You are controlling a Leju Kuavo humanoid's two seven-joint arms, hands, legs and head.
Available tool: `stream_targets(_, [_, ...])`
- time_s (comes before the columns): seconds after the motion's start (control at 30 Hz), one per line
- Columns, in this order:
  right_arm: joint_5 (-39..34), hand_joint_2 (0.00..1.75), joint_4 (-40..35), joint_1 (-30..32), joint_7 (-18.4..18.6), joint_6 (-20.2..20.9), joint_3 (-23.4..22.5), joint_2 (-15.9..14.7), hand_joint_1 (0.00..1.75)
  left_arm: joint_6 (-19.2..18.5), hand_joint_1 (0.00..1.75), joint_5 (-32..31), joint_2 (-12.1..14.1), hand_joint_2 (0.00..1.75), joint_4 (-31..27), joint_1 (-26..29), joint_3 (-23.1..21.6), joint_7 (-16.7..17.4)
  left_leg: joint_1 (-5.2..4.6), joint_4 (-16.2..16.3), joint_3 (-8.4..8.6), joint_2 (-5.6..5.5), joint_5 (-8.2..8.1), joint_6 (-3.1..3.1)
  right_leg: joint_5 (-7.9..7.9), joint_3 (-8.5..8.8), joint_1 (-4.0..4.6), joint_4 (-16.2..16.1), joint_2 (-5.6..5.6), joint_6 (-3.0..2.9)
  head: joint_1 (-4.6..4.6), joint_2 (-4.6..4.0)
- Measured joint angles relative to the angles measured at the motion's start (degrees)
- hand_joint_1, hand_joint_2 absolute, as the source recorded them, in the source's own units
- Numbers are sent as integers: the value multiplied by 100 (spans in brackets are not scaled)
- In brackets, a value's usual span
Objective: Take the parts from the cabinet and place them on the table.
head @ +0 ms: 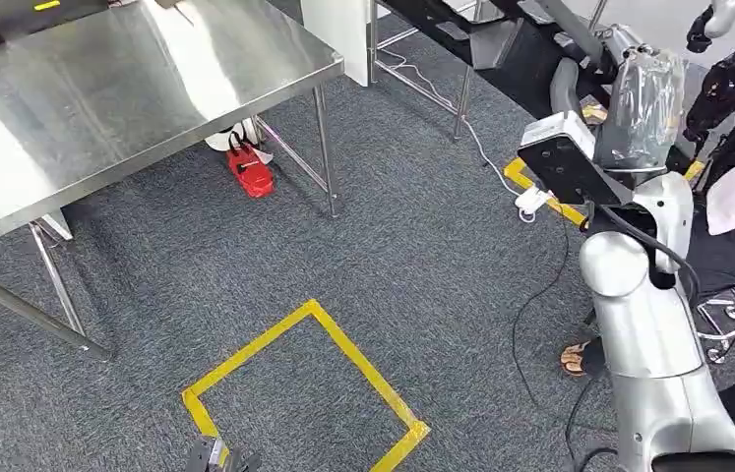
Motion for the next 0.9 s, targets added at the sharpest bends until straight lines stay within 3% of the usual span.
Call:
stream_targets(0.03, [0,175,0,-2,-2,0,2,2,175,0,0,0,0,0,0,-11,0,0,32,432,-219,194,-225,-50,-15,13,16,1,-36,-23,-20,0])
stream_targets(0.07, [0,175,2,-2,-2,0,4,0,175,0,0,0,2,0,0,-12,0,0,64,914,-472,296,-427,-79,-27,22,32,2,-80,-38,-19,0])
stream_targets(0.1, [0,175,4,0,-2,0,4,2,175,0,0,0,2,0,0,-10,0,0,84,1306,-698,334,-556,-97,-38,25,37,3,-136,-52,-21,0])
stream_targets(0.13, [0,175,4,3,-2,0,7,2,175,0,0,0,0,0,0,-5,-2,0,93,1505,-836,339,-563,-110,-46,28,39,4,-184,-59,-22,0])
stream_targets(0.17, [0,175,4,6,-2,0,11,4,175,0,0,0,0,0,0,-3,0,0,100,1396,-824,340,-422,-113,-60,38,39,3,-240,-52,-26,0])
stream_targets(0.2, [0,175,4,6,-2,0,13,7,175,0,0,0,2,0,0,-3,0,0,101,1053,-670,353,-196,-100,-71,55,38,3,-288,-54,-26,0])
stream_targets(0.23, [0,175,4,6,-2,0,15,9,175,0,0,0,4,0,0,-5,0,0,97,509,-391,403,80,-65,-94,88,41,1,-340,-41,-24,0])
stream_targets(0.27, [0,175,4,1,-2,0,15,9,175,0,0,0,7,0,0,-8,0,0,65,-45,-79,580,307,-7,-114,131,48,-2,-385,-33,-26,0])
stream_targets(0.3, [0,175,4,0,-2,0,15,9,175,0,0,0,9,0,-2,-19,0,0,1,-285,46,842,271,50,-140,155,58,-3,-429,-7,-19,0])
stream_targets(0.33, [0,175,4,-17,-2,0,18,6,175,2,0,0,13,0,-2,-28,-2,0,-13,-293,54,789,268,60,-158,157,109,-15,-457,28,-6,0])
stream_targets(0.43, [0,175,4,-18,-2,0,26,20,175,2,0,0,13,0,-2,-33,0,0,-39,-330,46,587,257,141,-184,244,99,-85,-641,111,-30,0])
stream_targets(0.47, [0,175,2,-21,-2,0,24,13,175,4,0,0,15,0,-2,-25,0,0,62,-457,167,512,333,187,-227,198,135,-43,-570,146,0,0])
stream_targets(0.5, [2,175,2,-22,-2,0,26,4,175,7,0,0,7,0,-2,-32,2,-2,35,-499,206,462,351,209,-292,177,109,115,-318,136,18,0])
stream_targets(0.53, [0,175,2,-24,-2,-2,24,6,175,7,0,0,7,0,-2,-47,2,-2,41,-495,216,409,359,227,-443,21,100,463,-147,93,0,0])
stream_targets(0.6, [0,175,7,-4,-2,-2,22,-20,175,0,0,0,-11,0,-2,-63,2,-2,44,-495,219,251,344,245,-794,-500,87,1398,-51,55,51,0])
stream_targets(0.63, [2,175,11,9,-2,-2,24,-24,175,0,0,0,-11,0,-2,-54,2,0,44,-491,220,157,341,247,-851,-712,89,1718,-38,89,49,0])
stream_targets(0.67, [0,175,13,16,-2,-2,22,-26,175,0,0,0,-11,0,0,-44,2,0,44,-489,224,73,337,241,-777,-762,88,1690,-33,137,51,0])
stream_targets(0.7, [0,175,15,15,-2,-2,22,-35,175,-2,0,0,-11,0,-2,-42,2,0,47,-478,231,-14,329,228,-597,-669,76,1405,-32,200,46,0])
stream_targets(0.77, [0,175,15,10,-2,-2,22,-35,175,-2,0,0,-13,0,-2,-44,2,0,76,-411,240,-175,281,171,-85,-217,31,342,68,328,51,0])
stream_targets(0.8, [0,175,20,11,-2,-2,22,-37,175,-2,0,0,-9,0,-2,-43,2,0,79,-359,211,-236,238,124,15,-78,-5,3,256,330,64,0])
stream_targets(0.87, [0,175,22,14,-2,-2,26,-37,175,-2,0,0,-9,0,-2,-34,2,4,48,-316,162,-321,212,78,22,-29,48,-9,165,188,53,0])
stream_targets(0.9, [0,175,24,14,-2,-2,28,-31,175,-2,0,0,-7,0,-2,-18,2,4,52,-332,162,-348,215,71,16,-28,65,0,143,153,57,0])
